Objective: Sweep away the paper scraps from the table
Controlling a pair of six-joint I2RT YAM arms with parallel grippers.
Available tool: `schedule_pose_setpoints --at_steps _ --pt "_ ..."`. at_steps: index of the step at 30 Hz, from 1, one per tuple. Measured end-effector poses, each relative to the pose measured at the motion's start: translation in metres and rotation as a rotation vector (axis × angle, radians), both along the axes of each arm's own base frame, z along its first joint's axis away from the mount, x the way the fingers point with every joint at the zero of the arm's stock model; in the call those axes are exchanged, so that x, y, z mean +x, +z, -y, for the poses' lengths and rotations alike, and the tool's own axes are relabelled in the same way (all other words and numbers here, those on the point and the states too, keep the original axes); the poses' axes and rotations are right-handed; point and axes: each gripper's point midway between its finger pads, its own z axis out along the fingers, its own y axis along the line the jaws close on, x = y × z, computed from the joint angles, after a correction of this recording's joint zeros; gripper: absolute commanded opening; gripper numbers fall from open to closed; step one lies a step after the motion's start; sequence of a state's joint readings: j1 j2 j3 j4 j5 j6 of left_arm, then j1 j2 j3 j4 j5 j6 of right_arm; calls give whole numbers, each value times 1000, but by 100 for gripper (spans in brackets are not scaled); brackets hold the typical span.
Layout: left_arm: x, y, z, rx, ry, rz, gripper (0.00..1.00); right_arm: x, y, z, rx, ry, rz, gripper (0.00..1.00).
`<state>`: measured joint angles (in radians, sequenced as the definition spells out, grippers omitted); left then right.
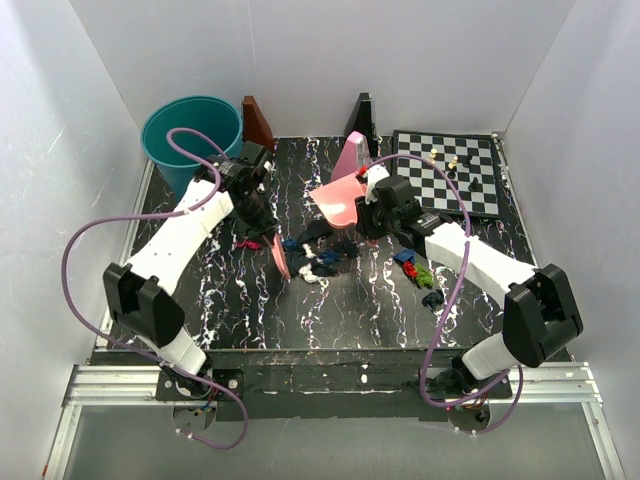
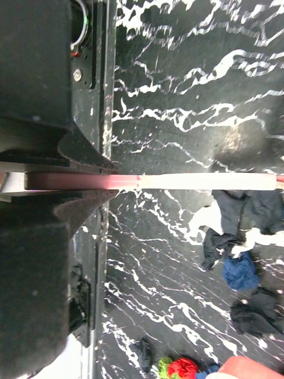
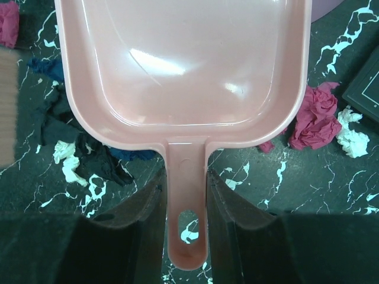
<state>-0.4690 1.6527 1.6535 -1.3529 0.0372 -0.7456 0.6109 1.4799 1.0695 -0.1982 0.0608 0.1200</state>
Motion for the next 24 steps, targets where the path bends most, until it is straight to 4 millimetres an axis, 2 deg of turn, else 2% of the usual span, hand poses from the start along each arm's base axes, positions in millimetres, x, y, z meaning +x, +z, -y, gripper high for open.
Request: schedule_pose_setpoints --at_steps 4,7,11,15,19,21,24 --pt "5 26 -24 79 29 148 0 -1 2 0 4 0 5 17" --pt "10 45 -54 181 81 268 0 -1 2 0 3 0 5 18" --pt "23 49 -89 354 155 340 0 -2 1 -1 2 4 4 18" --pt "43 22 -111 542 174 285 0 -2 2 -3 4 10 11 15" --pt "64 -23 -112 664 127 174 0 -9 0 -5 -7 25 -5 15" --pt "70 -46 -111 709 93 119 0 -23 -4 -5 -36 42 -39 15" --pt "71 -64 -109 745 40 68 0 -47 -4 -9 -84 78 -70 15"
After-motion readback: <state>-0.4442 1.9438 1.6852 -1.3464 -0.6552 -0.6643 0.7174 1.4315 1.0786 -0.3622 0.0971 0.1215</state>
